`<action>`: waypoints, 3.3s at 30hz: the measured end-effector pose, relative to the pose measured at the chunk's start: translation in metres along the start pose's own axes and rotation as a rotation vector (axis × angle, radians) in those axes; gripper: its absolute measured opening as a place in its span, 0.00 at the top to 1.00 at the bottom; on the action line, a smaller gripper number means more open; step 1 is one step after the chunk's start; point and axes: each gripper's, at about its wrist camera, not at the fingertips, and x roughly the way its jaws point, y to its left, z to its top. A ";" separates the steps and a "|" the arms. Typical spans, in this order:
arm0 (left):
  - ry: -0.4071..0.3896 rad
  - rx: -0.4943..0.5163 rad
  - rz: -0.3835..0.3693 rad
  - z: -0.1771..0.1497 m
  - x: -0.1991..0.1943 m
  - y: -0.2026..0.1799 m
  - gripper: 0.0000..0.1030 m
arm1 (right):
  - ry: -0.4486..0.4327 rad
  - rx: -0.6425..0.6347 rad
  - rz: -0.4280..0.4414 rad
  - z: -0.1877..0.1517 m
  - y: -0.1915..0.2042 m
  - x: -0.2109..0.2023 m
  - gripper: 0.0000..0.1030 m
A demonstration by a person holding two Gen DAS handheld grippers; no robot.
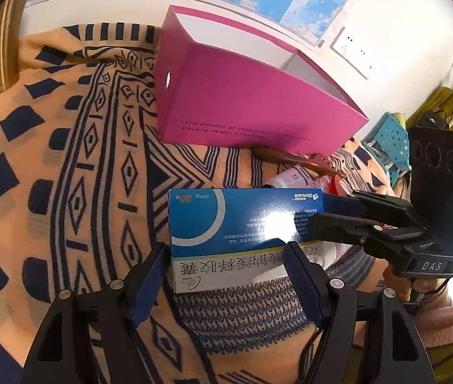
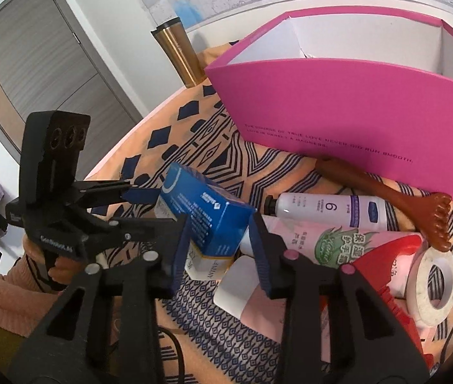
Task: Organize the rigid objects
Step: 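Grasp the blue-and-white capsule box with the right gripper, then lift the capsule box and carry it over the magenta box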
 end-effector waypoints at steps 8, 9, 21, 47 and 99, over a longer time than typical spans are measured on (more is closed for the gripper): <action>-0.043 -0.022 -0.002 0.011 -0.008 -0.004 0.29 | -0.026 0.000 0.003 0.006 0.002 -0.009 0.66; -0.048 -0.025 -0.004 0.013 -0.008 -0.005 0.29 | -0.032 -0.005 -0.001 0.007 0.002 -0.011 0.66; -0.037 -0.070 -0.022 0.036 0.013 0.004 0.29 | -0.031 0.100 0.011 0.023 -0.028 -0.009 0.67; -0.046 -0.004 -0.015 0.025 0.003 -0.003 0.37 | -0.039 0.077 -0.020 0.020 -0.022 -0.001 0.61; -0.286 0.169 0.034 0.118 -0.050 -0.072 0.37 | -0.297 0.005 -0.053 0.097 -0.022 -0.091 0.61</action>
